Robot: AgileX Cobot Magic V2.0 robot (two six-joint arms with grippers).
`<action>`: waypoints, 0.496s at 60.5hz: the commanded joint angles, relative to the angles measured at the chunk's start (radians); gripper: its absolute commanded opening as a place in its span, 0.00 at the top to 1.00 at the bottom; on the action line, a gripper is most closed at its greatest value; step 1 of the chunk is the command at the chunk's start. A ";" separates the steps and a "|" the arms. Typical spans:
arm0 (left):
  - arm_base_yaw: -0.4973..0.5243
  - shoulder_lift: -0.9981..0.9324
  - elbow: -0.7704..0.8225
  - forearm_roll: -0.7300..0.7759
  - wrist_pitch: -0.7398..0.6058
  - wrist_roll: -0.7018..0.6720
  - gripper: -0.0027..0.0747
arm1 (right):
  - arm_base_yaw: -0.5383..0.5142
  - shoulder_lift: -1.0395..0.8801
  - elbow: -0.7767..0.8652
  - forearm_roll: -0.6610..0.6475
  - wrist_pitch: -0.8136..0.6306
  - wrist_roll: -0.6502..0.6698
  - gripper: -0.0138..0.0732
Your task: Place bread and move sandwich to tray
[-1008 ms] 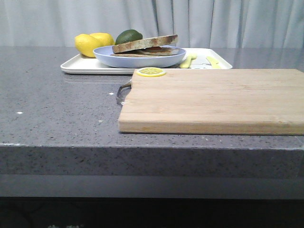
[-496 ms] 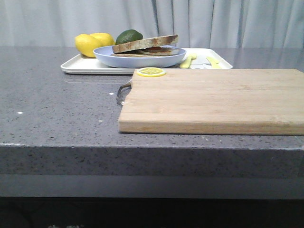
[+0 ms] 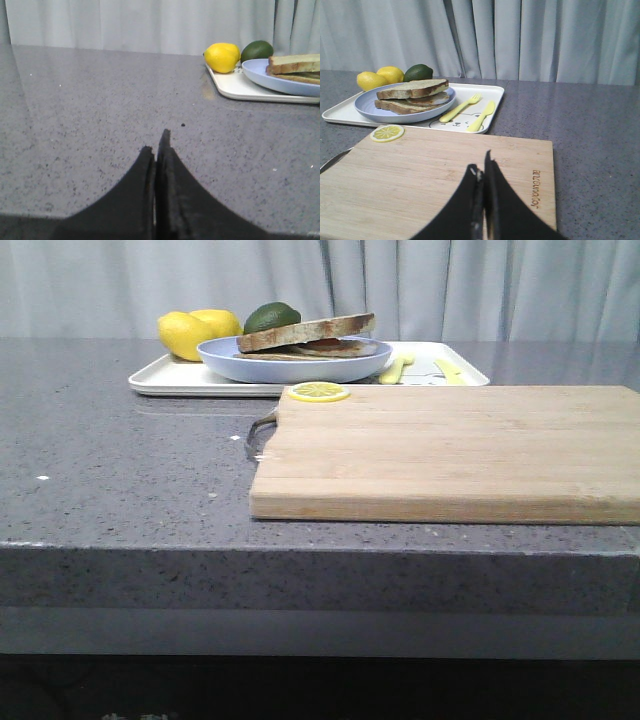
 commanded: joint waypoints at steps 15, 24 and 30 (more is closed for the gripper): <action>0.002 -0.021 0.005 -0.010 -0.105 -0.009 0.99 | 0.000 0.009 -0.027 0.010 -0.072 -0.002 0.90; 0.002 -0.021 0.005 -0.010 -0.105 -0.009 0.99 | 0.000 0.009 -0.027 0.010 -0.072 -0.002 0.90; 0.002 -0.021 0.005 -0.010 -0.105 -0.009 0.99 | 0.000 0.009 -0.027 0.010 -0.072 -0.002 0.90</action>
